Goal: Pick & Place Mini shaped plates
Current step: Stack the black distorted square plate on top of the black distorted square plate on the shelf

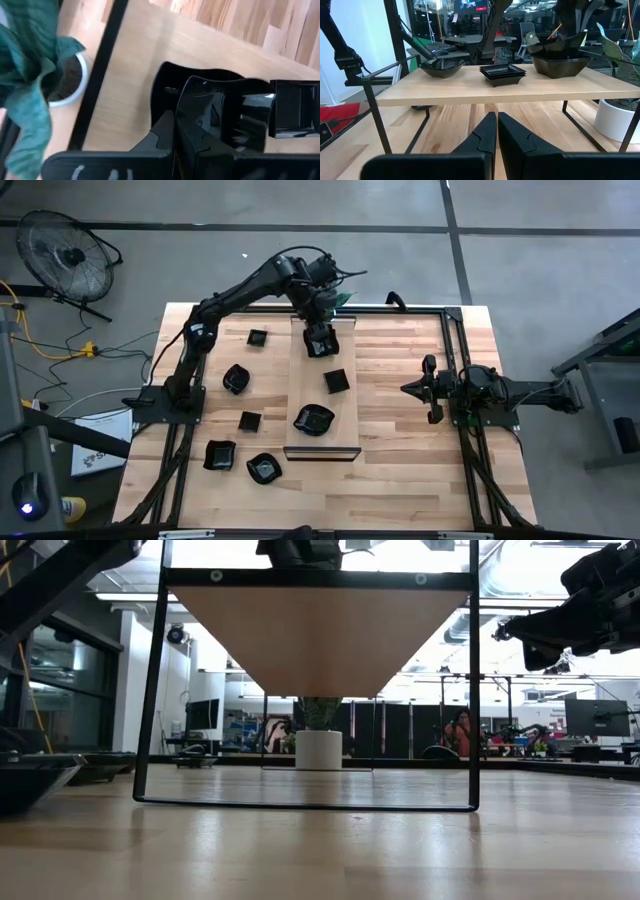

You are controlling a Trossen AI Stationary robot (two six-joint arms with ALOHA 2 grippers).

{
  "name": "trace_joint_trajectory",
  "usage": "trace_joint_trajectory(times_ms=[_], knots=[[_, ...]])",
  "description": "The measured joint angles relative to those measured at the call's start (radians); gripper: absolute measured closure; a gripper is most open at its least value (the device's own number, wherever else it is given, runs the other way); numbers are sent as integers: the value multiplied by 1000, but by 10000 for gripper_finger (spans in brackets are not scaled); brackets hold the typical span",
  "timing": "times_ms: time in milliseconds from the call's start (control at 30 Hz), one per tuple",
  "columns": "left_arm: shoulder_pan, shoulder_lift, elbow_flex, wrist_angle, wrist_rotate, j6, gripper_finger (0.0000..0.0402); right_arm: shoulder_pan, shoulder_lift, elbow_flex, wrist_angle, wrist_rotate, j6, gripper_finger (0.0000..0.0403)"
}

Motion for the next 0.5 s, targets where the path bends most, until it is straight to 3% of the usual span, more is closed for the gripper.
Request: trace_joint_trajectory(times_ms=[300, 500], knots=[[1, 2, -1, -4, 0, -5, 399, 0, 0, 0, 0, 0, 0, 391], [-4, 2, -1, 2, -3, -5, 361, 0, 0, 0, 0, 0, 0, 391]])
